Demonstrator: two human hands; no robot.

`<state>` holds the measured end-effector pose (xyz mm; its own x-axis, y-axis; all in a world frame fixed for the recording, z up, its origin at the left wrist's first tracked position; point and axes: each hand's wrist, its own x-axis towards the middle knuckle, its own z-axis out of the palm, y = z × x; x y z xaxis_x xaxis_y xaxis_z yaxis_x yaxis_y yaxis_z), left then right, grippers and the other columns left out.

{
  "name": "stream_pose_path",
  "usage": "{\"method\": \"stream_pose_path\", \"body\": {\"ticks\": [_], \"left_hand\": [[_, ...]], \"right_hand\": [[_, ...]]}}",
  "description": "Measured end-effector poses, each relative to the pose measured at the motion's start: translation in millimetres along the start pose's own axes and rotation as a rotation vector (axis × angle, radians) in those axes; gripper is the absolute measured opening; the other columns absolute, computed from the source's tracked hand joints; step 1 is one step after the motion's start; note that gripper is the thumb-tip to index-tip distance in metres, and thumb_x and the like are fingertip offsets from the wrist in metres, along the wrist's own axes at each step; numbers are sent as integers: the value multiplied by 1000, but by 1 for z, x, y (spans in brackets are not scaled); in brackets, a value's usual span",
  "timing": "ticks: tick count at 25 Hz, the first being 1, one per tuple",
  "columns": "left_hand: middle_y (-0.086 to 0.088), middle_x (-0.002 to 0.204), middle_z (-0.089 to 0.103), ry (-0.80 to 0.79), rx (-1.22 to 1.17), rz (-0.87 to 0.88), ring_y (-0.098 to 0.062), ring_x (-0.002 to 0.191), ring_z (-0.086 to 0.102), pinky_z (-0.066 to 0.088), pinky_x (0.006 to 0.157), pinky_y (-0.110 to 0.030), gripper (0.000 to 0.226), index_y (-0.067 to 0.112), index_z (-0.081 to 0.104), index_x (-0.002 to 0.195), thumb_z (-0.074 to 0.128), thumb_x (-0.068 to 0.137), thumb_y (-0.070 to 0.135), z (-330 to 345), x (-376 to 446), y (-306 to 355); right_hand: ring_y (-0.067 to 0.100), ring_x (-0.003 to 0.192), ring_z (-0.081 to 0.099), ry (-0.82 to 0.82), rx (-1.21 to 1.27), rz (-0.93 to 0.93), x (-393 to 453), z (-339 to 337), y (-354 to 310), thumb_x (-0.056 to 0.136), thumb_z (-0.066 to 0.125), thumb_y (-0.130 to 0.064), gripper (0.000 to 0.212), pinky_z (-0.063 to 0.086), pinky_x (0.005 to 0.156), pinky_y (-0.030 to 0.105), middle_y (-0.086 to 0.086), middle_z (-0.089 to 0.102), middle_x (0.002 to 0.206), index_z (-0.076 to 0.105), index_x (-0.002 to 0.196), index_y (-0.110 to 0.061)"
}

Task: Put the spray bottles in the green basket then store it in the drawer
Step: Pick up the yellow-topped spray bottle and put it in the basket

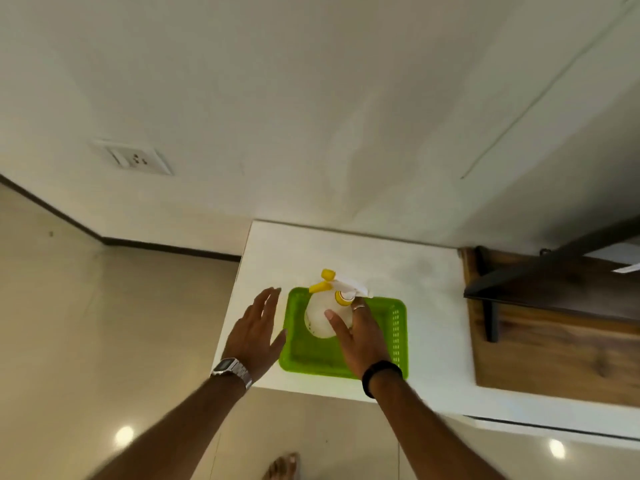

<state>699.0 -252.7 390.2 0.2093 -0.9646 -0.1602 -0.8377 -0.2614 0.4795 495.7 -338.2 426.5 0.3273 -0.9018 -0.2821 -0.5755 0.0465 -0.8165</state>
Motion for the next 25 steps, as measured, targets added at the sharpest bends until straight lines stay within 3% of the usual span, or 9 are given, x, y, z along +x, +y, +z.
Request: {"method": "stream_pose_path", "body": {"ticks": [4, 5, 7, 10, 13, 18, 22, 25], "left_hand": [[11, 142, 50, -103, -39, -94, -15, 97, 69, 58, 71, -38, 52, 28, 36, 149, 43, 100, 45, 31, -12, -28], [13, 131, 58, -120, -56, -96, -13, 85, 69, 57, 70, -37, 44, 31, 42, 143, 40, 101, 46, 35, -13, -30], [16, 105, 68, -146, -83, -86, -9, 72, 66, 53, 65, -32, 33, 35, 50, 125, 35, 101, 52, 39, -15, -33], [17, 84, 69, -169, -112, -86, -6, 67, 64, 51, 60, -30, 23, 36, 48, 107, 39, 98, 56, 38, -13, -31], [15, 81, 68, -152, -137, -94, -8, 68, 65, 53, 61, -33, 17, 34, 49, 103, 44, 98, 50, 38, -11, -32], [15, 82, 65, -117, -139, -91, -6, 66, 63, 53, 59, -33, 22, 34, 50, 105, 45, 97, 54, 32, -13, -34], [9, 65, 56, -64, -130, -90, -5, 56, 53, 34, 47, -25, 26, 33, 46, 84, 41, 95, 57, 25, -26, -37], [5, 51, 47, -210, 12, -23, -8, 48, 43, 24, 45, -24, 37, 28, 38, 66, 35, 88, 57, 26, -53, -43]], "right_hand": [[20, 99, 57, 8, -59, 102, 4, 47, 35, 97, 63, -37, 37, 43, 81, 30, 1, 60, 111, 56, 119, -8], [20, 101, 56, 4, -68, 97, 5, 58, 38, 97, 63, -35, 37, 42, 82, 28, 2, 60, 113, 57, 120, -7], [20, 122, 54, -11, -54, 44, 8, 76, 39, 98, 62, -28, 42, 44, 98, 30, 3, 57, 136, 52, 135, -10], [25, 138, 46, 27, -47, 11, 11, 88, 38, 99, 61, -22, 49, 42, 109, 37, 7, 46, 153, 45, 144, -11], [25, 139, 44, 51, -71, 28, 14, 91, 38, 98, 61, -23, 51, 41, 108, 32, 6, 43, 155, 43, 145, -13], [26, 145, 36, -2, -117, 72, 12, 93, 34, 97, 62, -30, 63, 38, 113, 41, 9, 33, 160, 36, 149, -6], [28, 153, 18, -20, -264, 143, -7, 74, 36, 99, 54, -39, 72, 23, 121, 44, 14, 23, 164, 26, 155, -4], [26, 155, 10, -43, -438, 1, -36, 45, 42, 102, 45, -41, 69, 14, 124, 45, 13, 21, 165, 21, 157, -8]]}}
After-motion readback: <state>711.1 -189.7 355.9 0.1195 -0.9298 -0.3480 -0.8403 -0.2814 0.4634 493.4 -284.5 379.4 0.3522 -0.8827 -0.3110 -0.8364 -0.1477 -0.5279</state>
